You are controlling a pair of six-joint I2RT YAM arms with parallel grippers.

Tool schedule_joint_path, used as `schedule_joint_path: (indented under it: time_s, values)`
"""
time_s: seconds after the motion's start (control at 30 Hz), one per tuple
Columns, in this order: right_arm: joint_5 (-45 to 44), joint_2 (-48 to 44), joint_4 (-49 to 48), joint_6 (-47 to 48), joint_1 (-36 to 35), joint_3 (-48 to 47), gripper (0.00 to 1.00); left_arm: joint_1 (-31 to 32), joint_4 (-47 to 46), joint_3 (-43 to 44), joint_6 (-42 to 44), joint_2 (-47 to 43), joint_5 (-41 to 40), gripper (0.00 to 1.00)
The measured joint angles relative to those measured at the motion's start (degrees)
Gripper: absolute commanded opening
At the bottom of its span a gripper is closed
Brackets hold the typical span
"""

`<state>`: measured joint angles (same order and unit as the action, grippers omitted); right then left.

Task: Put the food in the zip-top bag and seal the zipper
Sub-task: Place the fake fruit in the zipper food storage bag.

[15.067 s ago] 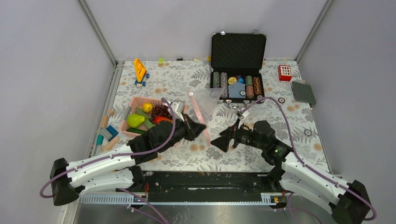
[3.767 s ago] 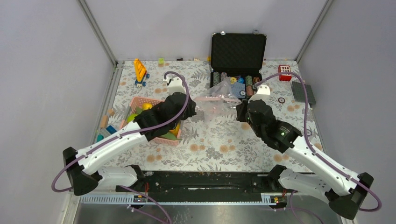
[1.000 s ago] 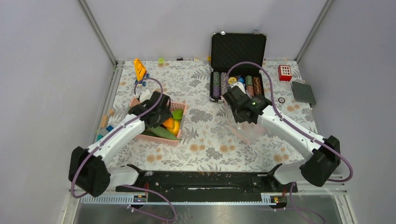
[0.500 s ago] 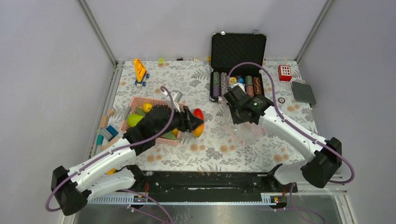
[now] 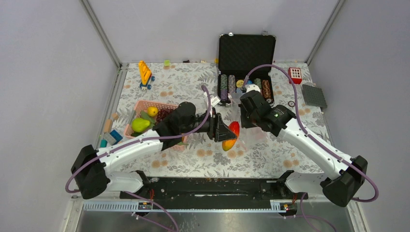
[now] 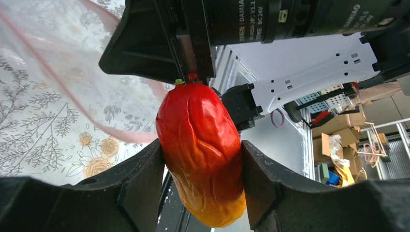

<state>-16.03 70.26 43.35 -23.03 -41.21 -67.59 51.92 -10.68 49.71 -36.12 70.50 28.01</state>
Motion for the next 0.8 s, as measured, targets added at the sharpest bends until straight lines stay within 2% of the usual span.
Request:
schedule_joint_path:
  time_s: [0.13, 0.27, 0.47, 0.57, 0.8]
  values:
    - [2.2, -0.7, -2.3, -0.1, 0.0, 1.6, 0.00, 0.0, 1.4, 3.1, -1.1, 3.7, 2.1, 0.00]
    - [2.5, -1.5, -3.1, 0.4, 0.9, 3.0, 0.00, 0.0, 7.5, 8.0, -1.7, 6.9, 2.1, 0.00]
    - [3.9, -4.0, -4.2, 0.6, 1.0, 4.8, 0.00, 0.0, 17.0, 14.8, -1.7, 10.6, -5.0, 0.00]
    - [5.2, -5.7, -5.2, 0.2, 0.8, 4.9, 0.00, -0.9, 18.7, 15.6, -2.0, 11.8, -7.6, 0.00]
    - [9.9, -9.5, -10.1, -0.3, 0.8, 7.6, 0.00, -2.6, 19.7, 15.6, -3.8, 12.2, -7.9, 0.00]
